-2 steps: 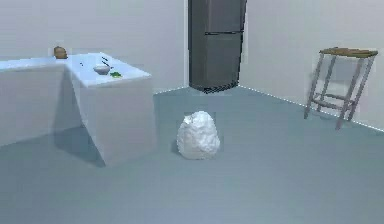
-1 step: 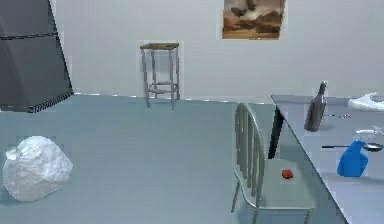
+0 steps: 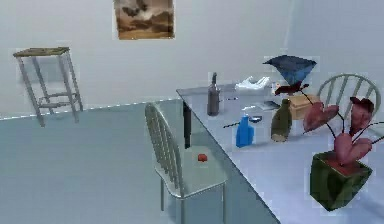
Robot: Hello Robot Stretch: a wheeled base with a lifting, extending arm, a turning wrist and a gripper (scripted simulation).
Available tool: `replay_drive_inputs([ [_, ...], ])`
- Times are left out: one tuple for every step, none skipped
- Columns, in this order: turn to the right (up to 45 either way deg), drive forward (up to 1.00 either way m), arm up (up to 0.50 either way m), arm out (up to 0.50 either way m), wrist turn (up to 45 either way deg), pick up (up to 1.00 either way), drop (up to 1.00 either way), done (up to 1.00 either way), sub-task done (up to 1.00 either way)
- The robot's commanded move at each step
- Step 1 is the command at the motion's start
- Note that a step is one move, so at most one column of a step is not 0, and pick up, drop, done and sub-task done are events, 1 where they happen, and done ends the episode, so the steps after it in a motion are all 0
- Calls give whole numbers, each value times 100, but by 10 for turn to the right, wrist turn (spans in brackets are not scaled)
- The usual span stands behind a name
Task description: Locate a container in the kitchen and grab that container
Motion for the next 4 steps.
replay_drive_inputs([
  [0,55,0,0,0,0,0,0,0],
  [-450,0,0,0,0,0,0,0,0],
  [-120,0,0,0,0,0,0,0,0],
  [0,0,50,0,0,0,0,0,0],
])
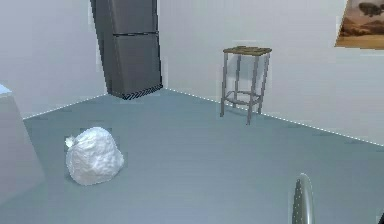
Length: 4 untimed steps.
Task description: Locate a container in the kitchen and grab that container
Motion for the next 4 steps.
replay_drive_inputs([
  [0,0,36,0,0,0,0,0,0],
  [0,0,0,20,0,0,0,0,0],
  [0,0,0,0,450,0,0,0,0],
  [0,0,0,0,450,0,0,0,0],
])
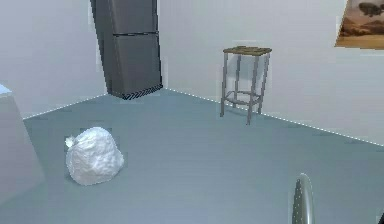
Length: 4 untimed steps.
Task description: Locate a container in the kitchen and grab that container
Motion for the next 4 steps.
replay_drive_inputs([
  [0,0,0,0,450,0,0,0,0],
  [0,0,0,0,210,0,0,0,0],
  [0,0,-30,0,0,0,0,0,0],
  [0,0,0,0,0,100,0,0,0],
])
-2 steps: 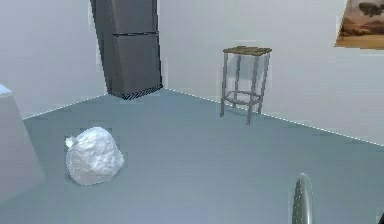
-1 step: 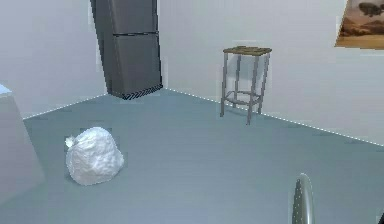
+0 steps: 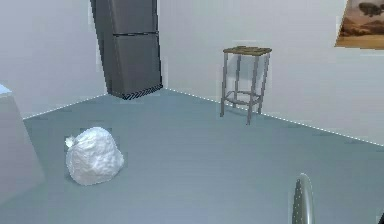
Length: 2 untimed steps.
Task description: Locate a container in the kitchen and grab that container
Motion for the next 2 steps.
replay_drive_inputs([
  [0,0,10,0,0,0,0,0,0],
  [0,0,0,0,0,0,0,100,0],
])
